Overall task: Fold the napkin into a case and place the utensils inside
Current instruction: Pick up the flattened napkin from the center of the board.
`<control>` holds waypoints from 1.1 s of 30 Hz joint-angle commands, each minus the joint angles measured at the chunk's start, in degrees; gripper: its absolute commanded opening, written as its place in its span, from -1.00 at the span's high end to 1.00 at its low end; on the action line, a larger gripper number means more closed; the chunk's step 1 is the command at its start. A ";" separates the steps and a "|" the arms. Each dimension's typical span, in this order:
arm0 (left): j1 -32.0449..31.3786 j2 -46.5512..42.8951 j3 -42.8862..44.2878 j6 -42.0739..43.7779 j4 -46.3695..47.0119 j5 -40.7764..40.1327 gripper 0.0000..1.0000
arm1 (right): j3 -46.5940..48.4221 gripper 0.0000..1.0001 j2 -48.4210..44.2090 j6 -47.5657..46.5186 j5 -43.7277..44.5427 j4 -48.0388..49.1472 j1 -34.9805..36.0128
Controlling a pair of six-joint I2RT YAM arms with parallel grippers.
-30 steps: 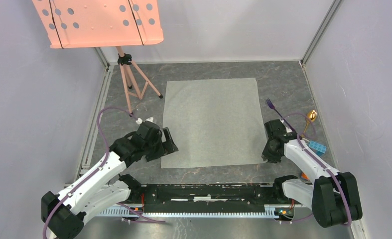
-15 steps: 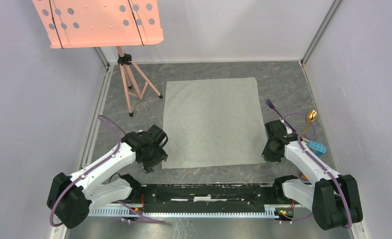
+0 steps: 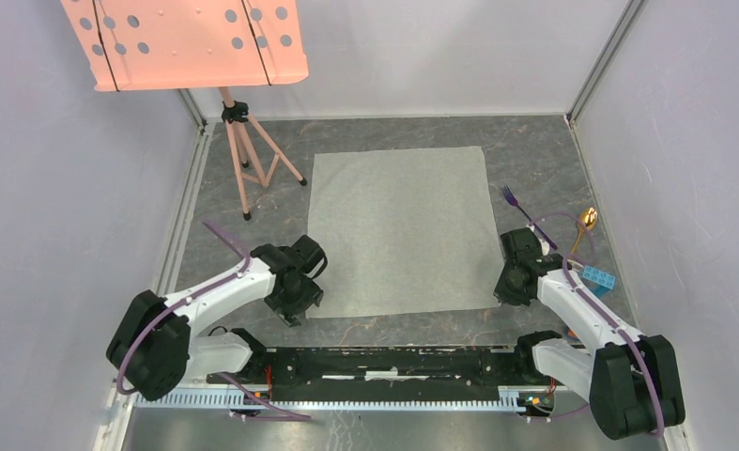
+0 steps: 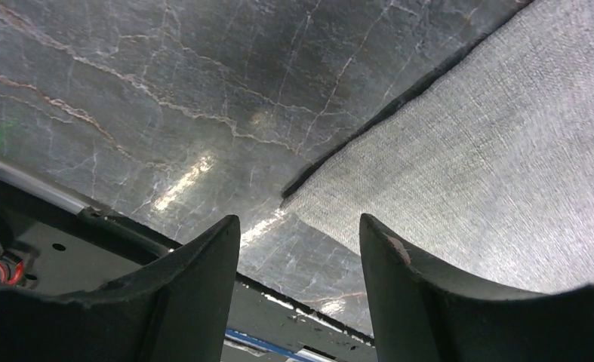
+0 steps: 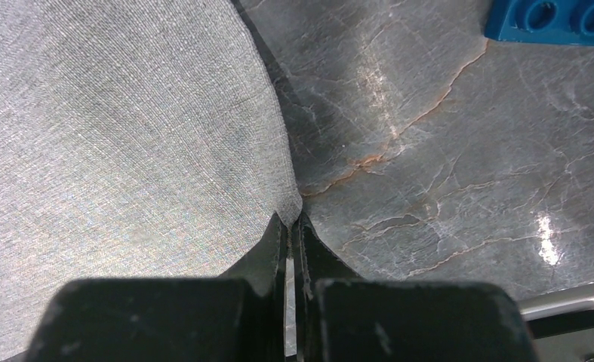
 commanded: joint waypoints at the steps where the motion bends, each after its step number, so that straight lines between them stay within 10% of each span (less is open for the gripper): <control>1: -0.29 2.90 -0.95 -3.97 3.88 0.20 -0.32 | -2.55 1.00 1.04 -0.24 0.57 2.91 -0.15; 11: -0.31 8.57 -4.23 -4.79 9.40 -0.21 -0.01 | -3.26 1.00 0.16 -0.29 -0.09 2.93 -0.10; 17: -0.21 3.52 -3.87 -3.43 8.86 -3.11 0.94 | -1.76 1.00 -2.06 -4.06 -1.09 4.29 -0.14; 26: -0.21 -26.62 7.65 11.77 3.31 -7.39 0.95 | 7.54 1.00 -26.42 -23.21 -22.33 11.79 -0.11; 33: -0.23 -45.02 22.99 27.53 9.29 1.09 0.95 | 23.40 1.00 -40.32 -21.21 -40.06 17.44 1.99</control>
